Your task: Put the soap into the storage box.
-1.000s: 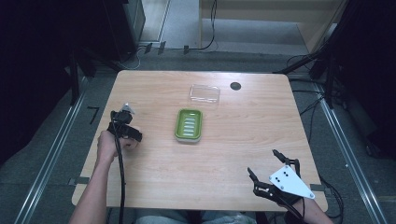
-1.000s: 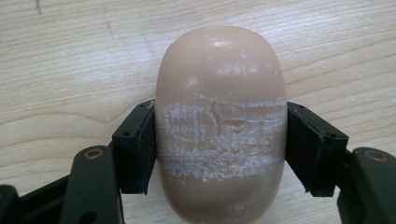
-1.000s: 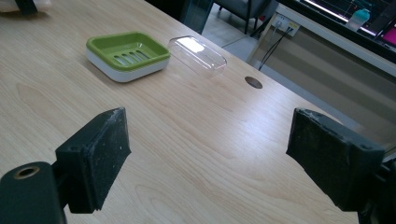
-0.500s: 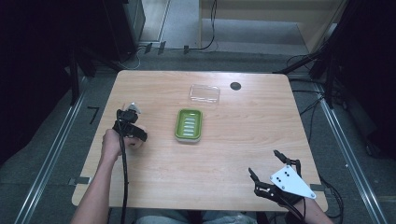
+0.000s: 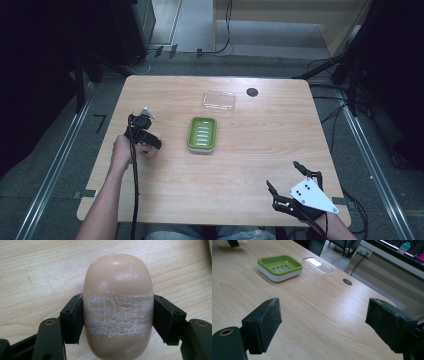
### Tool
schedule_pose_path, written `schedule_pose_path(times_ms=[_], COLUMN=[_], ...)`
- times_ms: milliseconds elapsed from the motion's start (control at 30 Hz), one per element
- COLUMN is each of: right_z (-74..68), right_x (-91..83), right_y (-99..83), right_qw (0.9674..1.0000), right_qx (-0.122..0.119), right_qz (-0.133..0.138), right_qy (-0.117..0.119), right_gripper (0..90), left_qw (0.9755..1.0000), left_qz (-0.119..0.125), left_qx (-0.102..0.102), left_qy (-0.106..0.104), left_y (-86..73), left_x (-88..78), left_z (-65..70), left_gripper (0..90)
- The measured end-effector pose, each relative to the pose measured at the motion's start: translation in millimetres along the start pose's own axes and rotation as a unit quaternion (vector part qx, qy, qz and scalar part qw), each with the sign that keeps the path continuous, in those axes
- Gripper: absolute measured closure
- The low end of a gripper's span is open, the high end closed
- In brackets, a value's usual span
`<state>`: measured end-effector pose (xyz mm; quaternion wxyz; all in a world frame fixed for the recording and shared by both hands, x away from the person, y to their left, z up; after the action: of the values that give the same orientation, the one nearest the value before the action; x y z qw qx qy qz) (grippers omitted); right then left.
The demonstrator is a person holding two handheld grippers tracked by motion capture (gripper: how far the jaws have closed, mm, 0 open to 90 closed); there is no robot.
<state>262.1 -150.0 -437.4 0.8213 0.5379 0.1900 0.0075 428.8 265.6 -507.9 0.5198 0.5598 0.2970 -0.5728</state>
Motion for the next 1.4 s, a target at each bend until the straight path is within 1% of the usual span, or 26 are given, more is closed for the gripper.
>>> schedule_pose_path(times_ms=[133,167,233,300,433,467,533,567,600,667,733,767,867,1033,1267,1400], right_z=[0.4,1.0,1.3,0.4,-0.1,-0.1,-0.8,-0.8,-1.2,-1.1,-1.1,-1.3,-1.7,-1.2,-1.7,-2.0], right_x=[-0.1,0.1,-0.2,0.3,0.8,1.0,1.1,1.1,1.4,1.5,1.5,1.5,1.3,1.3,1.3,1.9], right_y=[-0.4,-0.9,-0.7,-0.2,0.5,0.5,0.8,0.8,1.0,1.2,1.3,1.3,1.3,1.2,1.2,1.5], right_qw=[1.0000,1.0000,1.0000,1.0000,1.0000,1.0000,1.0000,1.0000,1.0000,1.0000,1.0000,1.0000,1.0000,1.0000,1.0000,1.0000], right_qx=[0.001,0.002,0.003,0.002,-0.001,-0.002,-0.002,-0.002,-0.001,0.000,0.000,-0.001,-0.001,-0.001,-0.002,-0.004], right_qz=[-0.001,-0.002,-0.001,0.000,0.001,0.002,0.002,0.002,0.002,0.002,0.002,0.003,0.003,0.003,0.002,0.003], right_qy=[0.000,-0.001,-0.001,-0.001,0.000,0.001,0.002,0.002,0.002,0.001,0.001,0.002,0.003,0.001,0.001,0.002], right_gripper=[13.1,13.1,13.1,13.1,13.1,13.1,13.1,13.1,13.1,13.1,13.1,13.1,13.1,13.1,13.1,13.1], left_qw=[1.0000,0.9999,0.9999,0.9998,0.9995,0.9996,0.9996,0.9994,0.9993,0.9991,0.9990,0.9988,0.9987,0.9986,0.9981,0.9981], left_qz=[-0.002,-0.005,-0.005,-0.005,-0.010,-0.002,-0.003,-0.002,-0.002,-0.004,-0.004,-0.007,-0.008,-0.009,-0.001,0.006], left_qx=[0.004,0.008,0.012,0.015,0.025,0.026,0.027,0.032,0.034,0.040,0.040,0.045,0.047,0.049,0.059,0.059], left_qy=[-0.005,-0.009,-0.008,-0.009,-0.013,-0.012,-0.011,-0.011,-0.015,-0.016,-0.017,-0.017,-0.020,-0.018,-0.017,-0.018], left_y=[3.5,4.6,7.4,8.6,11.5,14.4,15.7,16.7,18.4,19.9,20.5,22.0,24.0,26.8,31.8,32.6], left_x=[2.3,4.0,4.7,5.2,7.2,6.5,6.1,6.4,6.5,7.3,7.5,7.7,9.1,9.9,6.1,4.6], left_z=[4.3,7.0,9.7,11.7,18.9,19.9,21.2,22.0,25.5,28.4,29.7,31.2,34.1,36.0,43.6,46.0], left_gripper=[33.8,33.8,33.8,33.8,33.8,33.8,33.8,33.8,33.8,33.8,33.8,33.8,33.8,33.8,33.8,33.8])
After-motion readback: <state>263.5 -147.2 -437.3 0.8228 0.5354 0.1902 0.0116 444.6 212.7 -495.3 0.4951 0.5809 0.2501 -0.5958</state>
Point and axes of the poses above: each handheld gripper's, and its own axes: x roughly forward along the jaws, y roughly out of its top, z roughly to its right, the point moved 8 cm from there along x, roughly forward along the jaws, and after that the axes turned 10 degrees about -y, right-handed, at the moved point
